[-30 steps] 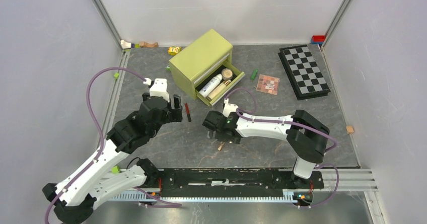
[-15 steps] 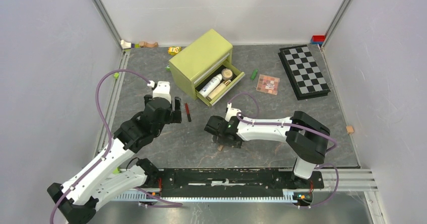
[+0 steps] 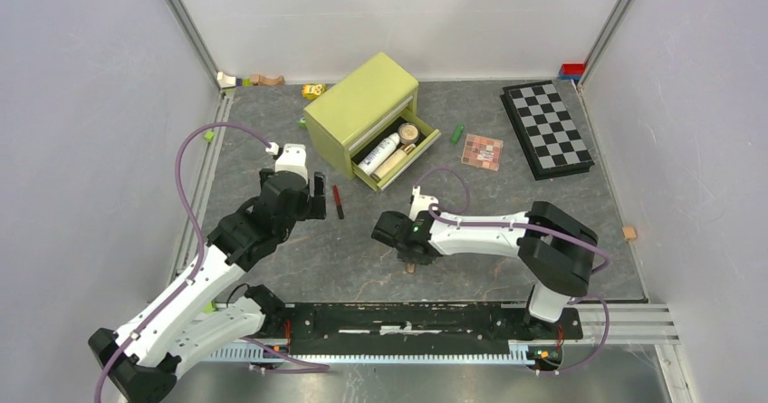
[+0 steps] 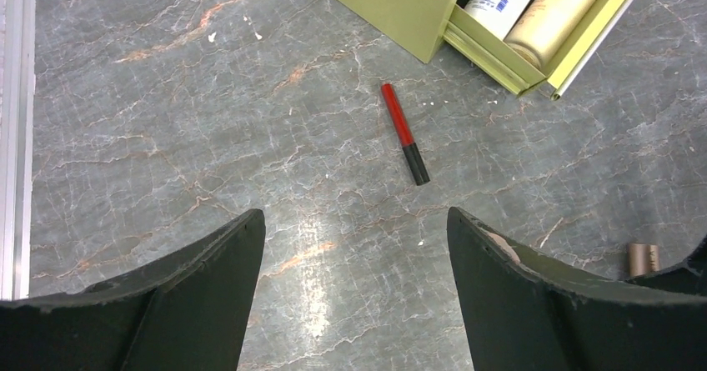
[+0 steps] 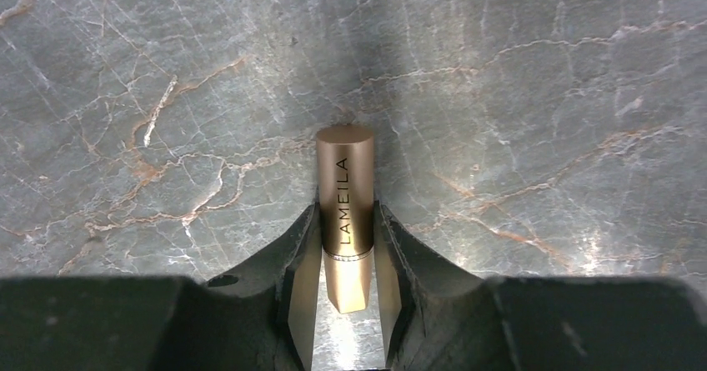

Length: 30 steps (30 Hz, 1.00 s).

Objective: Organize the makeup
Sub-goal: Pick up the makeup from the center of the board.

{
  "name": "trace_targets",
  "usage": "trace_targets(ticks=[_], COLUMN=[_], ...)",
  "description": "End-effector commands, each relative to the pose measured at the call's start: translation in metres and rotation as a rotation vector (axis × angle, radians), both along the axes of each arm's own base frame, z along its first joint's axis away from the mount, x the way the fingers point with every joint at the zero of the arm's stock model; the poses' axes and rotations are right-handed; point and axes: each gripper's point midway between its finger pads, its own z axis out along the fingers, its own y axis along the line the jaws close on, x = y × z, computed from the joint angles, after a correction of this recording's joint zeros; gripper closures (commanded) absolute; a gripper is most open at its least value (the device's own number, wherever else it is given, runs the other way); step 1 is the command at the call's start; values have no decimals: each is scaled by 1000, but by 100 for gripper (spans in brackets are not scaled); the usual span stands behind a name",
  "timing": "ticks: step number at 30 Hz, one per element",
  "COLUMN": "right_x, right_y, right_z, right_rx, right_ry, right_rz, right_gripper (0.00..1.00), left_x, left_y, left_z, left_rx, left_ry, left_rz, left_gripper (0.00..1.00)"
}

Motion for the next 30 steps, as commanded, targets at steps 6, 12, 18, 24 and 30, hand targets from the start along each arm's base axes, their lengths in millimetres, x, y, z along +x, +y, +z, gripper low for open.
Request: trace_targets(ticks=[6, 12, 18, 24, 30], right_x=[24, 61, 116, 171, 215], right_y=[-10, -16, -12, -3, 38], right_z=[42, 99, 173, 194, 208], right_rx=[76, 160, 422, 633, 746], right_ry=[-221, -472, -739, -784, -805], right_rz=[30, 30, -33, -160, -121], right_gripper=[76, 92, 96, 98, 100], left_x=[8, 9, 9, 10, 11], left_y=[-2, -3, 3, 10, 14], left_z=[6, 6, 9, 11, 11], left_rx=[-4, -9, -13, -6, -10], left_ry=[-27, -25, -41, -50, -52], left_rz=[-21, -21, 0, 32, 50], left_gripper=[14, 14, 14, 14, 15])
